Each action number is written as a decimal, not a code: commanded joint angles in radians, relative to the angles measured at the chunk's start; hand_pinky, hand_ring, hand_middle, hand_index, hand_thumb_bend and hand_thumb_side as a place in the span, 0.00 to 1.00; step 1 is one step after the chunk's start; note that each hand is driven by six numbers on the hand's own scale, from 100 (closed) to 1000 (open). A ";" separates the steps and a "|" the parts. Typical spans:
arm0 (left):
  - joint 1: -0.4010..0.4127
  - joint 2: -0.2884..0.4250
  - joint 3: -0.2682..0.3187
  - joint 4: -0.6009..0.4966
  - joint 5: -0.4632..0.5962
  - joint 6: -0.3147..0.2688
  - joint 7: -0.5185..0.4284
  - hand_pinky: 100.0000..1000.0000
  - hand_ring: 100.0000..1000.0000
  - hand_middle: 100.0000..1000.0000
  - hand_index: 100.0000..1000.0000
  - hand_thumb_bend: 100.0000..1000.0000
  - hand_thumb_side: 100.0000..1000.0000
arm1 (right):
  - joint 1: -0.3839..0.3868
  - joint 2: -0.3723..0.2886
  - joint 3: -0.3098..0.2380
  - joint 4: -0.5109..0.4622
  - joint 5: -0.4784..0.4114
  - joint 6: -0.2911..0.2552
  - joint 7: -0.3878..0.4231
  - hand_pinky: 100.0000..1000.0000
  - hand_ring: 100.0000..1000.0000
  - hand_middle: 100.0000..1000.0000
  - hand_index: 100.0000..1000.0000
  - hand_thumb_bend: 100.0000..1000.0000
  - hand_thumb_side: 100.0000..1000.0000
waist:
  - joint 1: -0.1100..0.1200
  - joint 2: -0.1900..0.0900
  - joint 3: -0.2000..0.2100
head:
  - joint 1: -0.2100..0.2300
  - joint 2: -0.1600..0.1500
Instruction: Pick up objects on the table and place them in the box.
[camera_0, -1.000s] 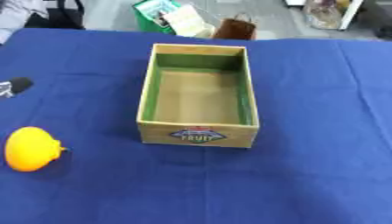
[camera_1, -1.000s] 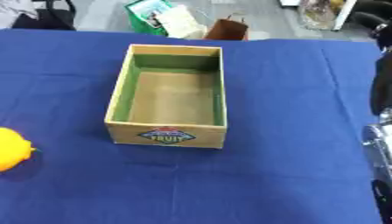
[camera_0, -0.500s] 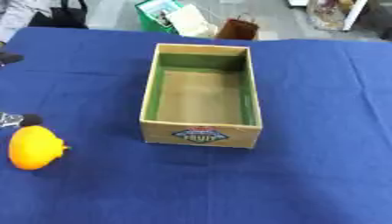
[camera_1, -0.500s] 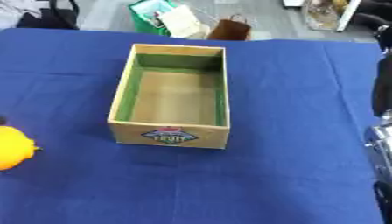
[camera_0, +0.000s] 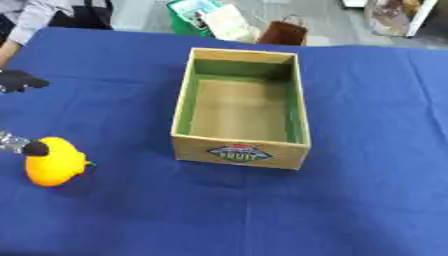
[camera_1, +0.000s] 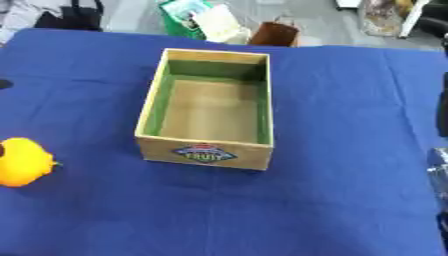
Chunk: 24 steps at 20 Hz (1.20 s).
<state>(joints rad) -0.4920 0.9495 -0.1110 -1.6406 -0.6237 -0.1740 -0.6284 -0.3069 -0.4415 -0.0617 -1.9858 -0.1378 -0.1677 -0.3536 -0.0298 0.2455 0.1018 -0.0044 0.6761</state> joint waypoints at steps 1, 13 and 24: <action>-0.003 0.025 0.033 -0.062 0.054 0.027 -0.110 0.67 0.77 0.79 0.95 0.93 0.96 | -0.005 -0.024 -0.009 -0.014 0.000 0.003 -0.001 0.72 0.70 0.64 0.77 0.00 1.00 | 0.003 -0.021 0.002 | 0.007 0.009; 0.030 0.012 0.009 -0.051 0.081 0.050 -0.230 0.65 0.75 0.77 0.95 0.85 0.85 | 0.000 -0.020 -0.008 -0.014 0.000 0.005 0.001 0.72 0.70 0.64 0.77 0.00 1.00 | 0.002 -0.021 -0.002 | -0.009 -0.005; 0.013 -0.015 -0.040 -0.042 -0.079 0.058 -0.221 0.64 0.76 0.78 0.94 0.77 0.83 | 0.002 -0.012 -0.005 -0.014 0.001 0.008 0.006 0.73 0.70 0.64 0.76 0.00 1.00 | -0.002 -0.012 -0.013 | -0.048 -0.006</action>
<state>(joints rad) -0.4621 0.9159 -0.1537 -1.6790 -0.6829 -0.1105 -0.8495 -0.2985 -0.4365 -0.0614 -1.9858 -0.1378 -0.1611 -0.3482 -0.0341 0.2469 0.0892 -0.0481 0.6761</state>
